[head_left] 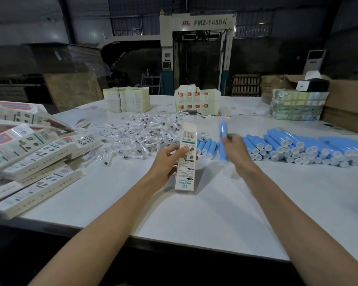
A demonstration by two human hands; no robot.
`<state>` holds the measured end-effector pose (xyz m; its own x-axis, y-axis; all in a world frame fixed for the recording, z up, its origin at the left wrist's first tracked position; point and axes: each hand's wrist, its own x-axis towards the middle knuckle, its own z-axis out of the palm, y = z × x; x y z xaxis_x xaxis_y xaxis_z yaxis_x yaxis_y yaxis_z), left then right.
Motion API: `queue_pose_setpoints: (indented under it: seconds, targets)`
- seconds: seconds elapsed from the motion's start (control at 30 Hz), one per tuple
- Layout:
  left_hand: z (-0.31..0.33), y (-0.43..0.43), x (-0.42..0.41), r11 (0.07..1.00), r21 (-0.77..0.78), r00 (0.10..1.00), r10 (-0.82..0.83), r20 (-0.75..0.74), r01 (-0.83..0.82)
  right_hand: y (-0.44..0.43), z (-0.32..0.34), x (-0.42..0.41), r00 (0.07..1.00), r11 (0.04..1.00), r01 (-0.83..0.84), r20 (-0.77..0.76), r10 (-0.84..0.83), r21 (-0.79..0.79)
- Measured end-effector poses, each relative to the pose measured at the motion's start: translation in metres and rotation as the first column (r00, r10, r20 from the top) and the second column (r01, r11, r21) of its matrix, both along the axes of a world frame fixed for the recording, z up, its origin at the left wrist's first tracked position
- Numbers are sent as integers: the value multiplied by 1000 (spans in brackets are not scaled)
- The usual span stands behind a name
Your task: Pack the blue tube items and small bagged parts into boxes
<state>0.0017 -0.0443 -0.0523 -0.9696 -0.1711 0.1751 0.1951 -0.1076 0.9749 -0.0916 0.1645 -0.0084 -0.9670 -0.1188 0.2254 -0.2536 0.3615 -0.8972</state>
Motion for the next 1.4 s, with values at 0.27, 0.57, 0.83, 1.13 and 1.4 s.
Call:
queue_pose_setpoints:
  seconds: [0.27,0.57,0.83,1.13,1.4]
  targets:
    - [5,1,5,997,-44,997,-66,-46,64,-18,76,16,944,658,-320,-170,283,-682]
    - [3,0,5,995,-69,996,-69,-51,65,-29,71,-2,941,933,-283,-253,225,-222]
    - [3,5,5,998,-24,998,-54,-46,53,-37,58,0,927,933,-351,-113,358,75]
    - [3,-17,4,978,82,980,194,-47,-190,-61,8,-7,946,984,-176,-276,172,11]
    - [6,-41,5,895,71,893,445,-73,-440,-90,-35,-51,907,909,-120,-327,263,399]
